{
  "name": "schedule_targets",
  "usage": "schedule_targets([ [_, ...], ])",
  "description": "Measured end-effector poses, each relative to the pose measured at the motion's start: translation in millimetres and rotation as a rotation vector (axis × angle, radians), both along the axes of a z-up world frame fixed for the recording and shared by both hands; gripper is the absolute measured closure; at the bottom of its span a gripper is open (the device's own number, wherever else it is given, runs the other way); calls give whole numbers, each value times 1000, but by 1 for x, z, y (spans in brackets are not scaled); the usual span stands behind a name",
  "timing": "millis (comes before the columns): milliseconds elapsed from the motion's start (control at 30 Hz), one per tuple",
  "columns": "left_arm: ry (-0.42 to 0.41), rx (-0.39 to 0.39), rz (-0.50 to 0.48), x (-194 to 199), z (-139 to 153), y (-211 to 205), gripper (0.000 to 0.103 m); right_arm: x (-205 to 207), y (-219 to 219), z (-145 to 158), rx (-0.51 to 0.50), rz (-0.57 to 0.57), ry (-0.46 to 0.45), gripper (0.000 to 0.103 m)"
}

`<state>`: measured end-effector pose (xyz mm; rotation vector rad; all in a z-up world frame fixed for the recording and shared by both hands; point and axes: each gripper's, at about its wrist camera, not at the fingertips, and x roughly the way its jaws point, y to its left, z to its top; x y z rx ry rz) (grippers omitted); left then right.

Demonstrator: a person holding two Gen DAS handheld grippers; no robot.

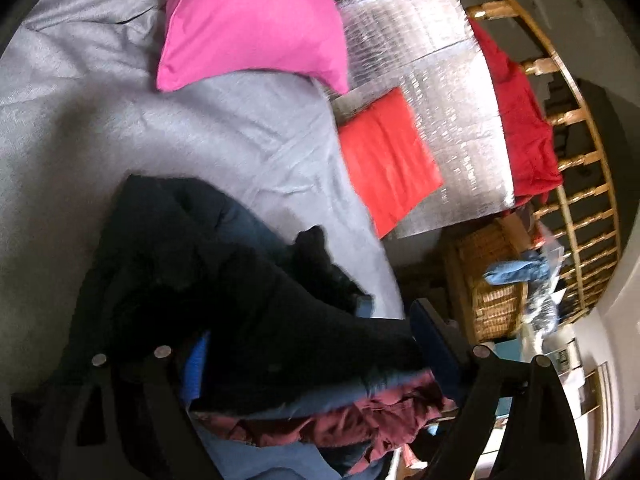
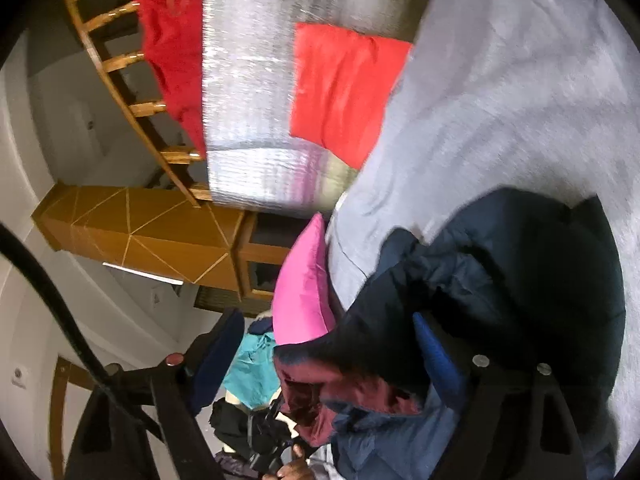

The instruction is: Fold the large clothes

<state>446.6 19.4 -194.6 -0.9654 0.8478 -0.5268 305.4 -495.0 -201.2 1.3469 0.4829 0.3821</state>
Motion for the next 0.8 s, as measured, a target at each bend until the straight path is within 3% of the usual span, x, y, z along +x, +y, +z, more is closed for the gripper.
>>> schedule_targets([
  [133,-86,-55,47,-9,11,12,11,-14,-3,19,-17,-51,-150,16],
  [267,-127,-66,81,-14,16,17,11,-14,-4,17,-43,-67,-125,16],
  [367,-89,47,107,-11,16,13,11,-11,-1,15,-84,-65,-82,16],
  [600,11,325,169,-5,9,12,11,3,25,26,-369,-56,43,19],
  [733,99,551,222,-3,2,18,11,9,38,28,-515,-40,93,20],
  [800,150,675,222,-4,-8,19,11,17,41,18,-536,-6,147,20],
])
